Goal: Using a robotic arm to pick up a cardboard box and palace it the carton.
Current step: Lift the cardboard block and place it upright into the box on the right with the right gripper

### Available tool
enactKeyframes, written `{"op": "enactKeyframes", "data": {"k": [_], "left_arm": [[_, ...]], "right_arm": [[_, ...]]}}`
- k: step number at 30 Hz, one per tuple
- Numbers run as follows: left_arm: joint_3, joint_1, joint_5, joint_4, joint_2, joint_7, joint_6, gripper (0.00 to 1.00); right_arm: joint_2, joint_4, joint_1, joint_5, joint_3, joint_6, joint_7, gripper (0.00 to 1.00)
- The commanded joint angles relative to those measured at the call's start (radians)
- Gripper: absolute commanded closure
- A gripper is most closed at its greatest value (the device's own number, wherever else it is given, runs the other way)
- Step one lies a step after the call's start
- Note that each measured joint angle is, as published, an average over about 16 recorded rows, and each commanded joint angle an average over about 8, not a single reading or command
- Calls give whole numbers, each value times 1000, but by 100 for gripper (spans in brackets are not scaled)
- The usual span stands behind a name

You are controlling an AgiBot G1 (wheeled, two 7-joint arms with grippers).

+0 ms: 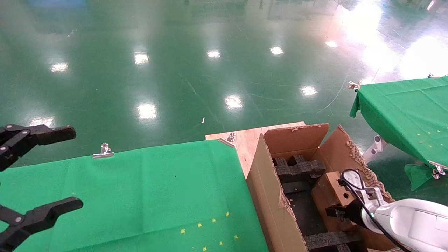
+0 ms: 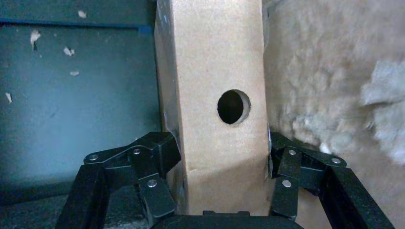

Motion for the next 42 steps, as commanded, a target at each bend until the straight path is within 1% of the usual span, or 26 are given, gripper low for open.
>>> {"op": "enactKeyframes", "data": {"k": [1,2,16,31,37,42], "left_arm": [[0,0,0,0,0,0,0,0],[0,0,0,0,0,0,0,0],[0,0,0,0,0,0,0,0],[0,0,0,0,0,0,0,0],[0,0,0,0,0,0,0,0],[0,0,0,0,0,0,0,0]], "right_arm": [[-1,-1,-1,5,-1,0,-3,9],[-1,-1,-1,6,-1,1,-3,0],[-6,-14,3,9,1,8,-9,0],[-7,-5,50,-4,25,4,-17,0],[-4,5,104,-11,49,33,-44,0],[-8,16,189,2,78,85,-107,0]]}}
